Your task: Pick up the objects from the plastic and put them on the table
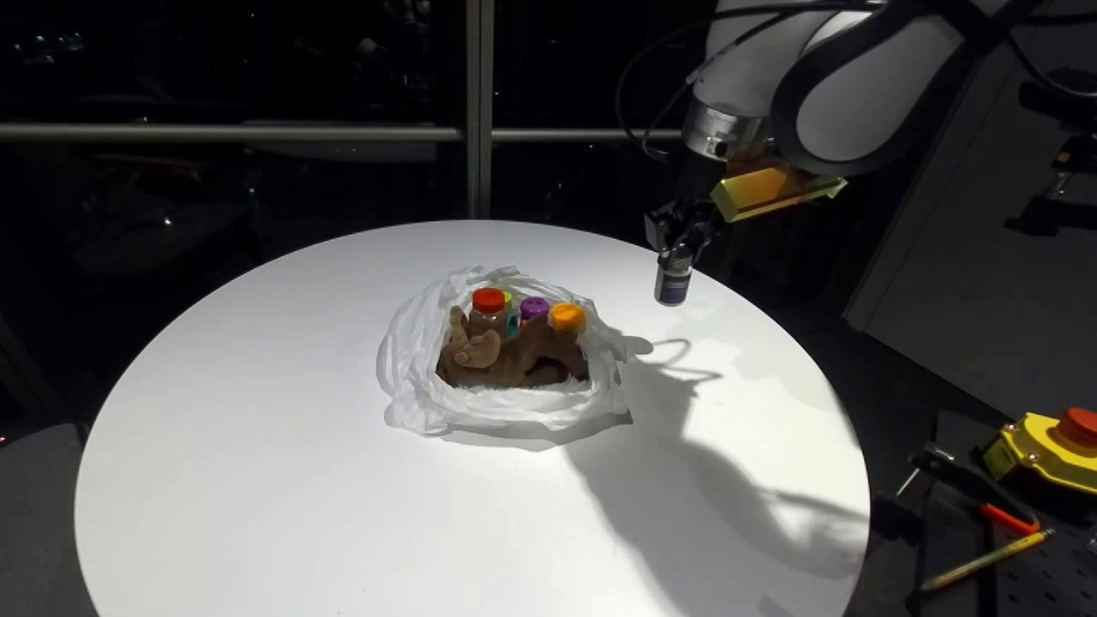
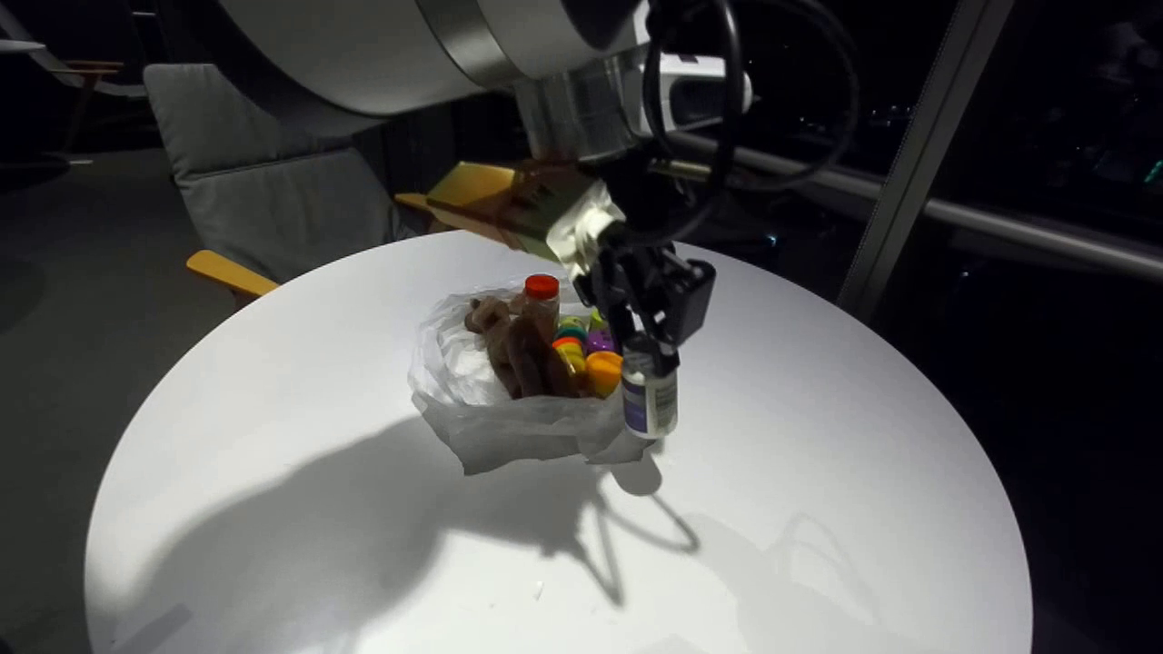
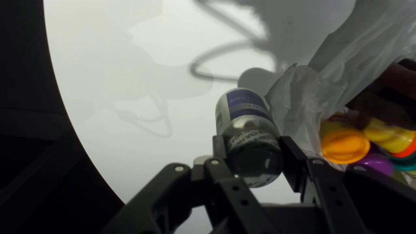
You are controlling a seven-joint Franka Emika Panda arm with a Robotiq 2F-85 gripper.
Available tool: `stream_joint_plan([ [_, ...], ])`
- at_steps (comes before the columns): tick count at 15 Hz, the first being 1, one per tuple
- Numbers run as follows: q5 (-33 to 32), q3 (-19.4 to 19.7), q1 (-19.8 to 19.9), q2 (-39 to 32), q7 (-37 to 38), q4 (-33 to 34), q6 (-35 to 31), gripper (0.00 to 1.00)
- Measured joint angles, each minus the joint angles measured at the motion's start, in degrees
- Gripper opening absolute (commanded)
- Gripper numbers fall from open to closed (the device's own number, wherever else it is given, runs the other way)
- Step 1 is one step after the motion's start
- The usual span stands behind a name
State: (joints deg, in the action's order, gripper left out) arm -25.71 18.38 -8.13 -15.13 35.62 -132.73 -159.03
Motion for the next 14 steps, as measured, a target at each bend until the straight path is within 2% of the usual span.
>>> stream_joint_plan([
  [3,1.5,0.0,3.3,-3.4,-0.7,-0.6,-4.4,0.19],
  [7,11.9,-2.9,6.6,-8.2,-6.6,-0.5,-8.9,0.19],
  [8,14.4,-3.7,7.2,-9.1,-8.3,-0.3,-9.3,0.69],
  [9,16.5,-4.2,7.5,-9.9,-9.7,0.0,-9.4,0.7],
  [13,18.6,-3.4,6.6,-11.3,-12.2,0.8,-10.6,0.99],
  [14,18.6,-2.6,5.7,-11.2,-12.3,0.8,-11.2,1.0],
])
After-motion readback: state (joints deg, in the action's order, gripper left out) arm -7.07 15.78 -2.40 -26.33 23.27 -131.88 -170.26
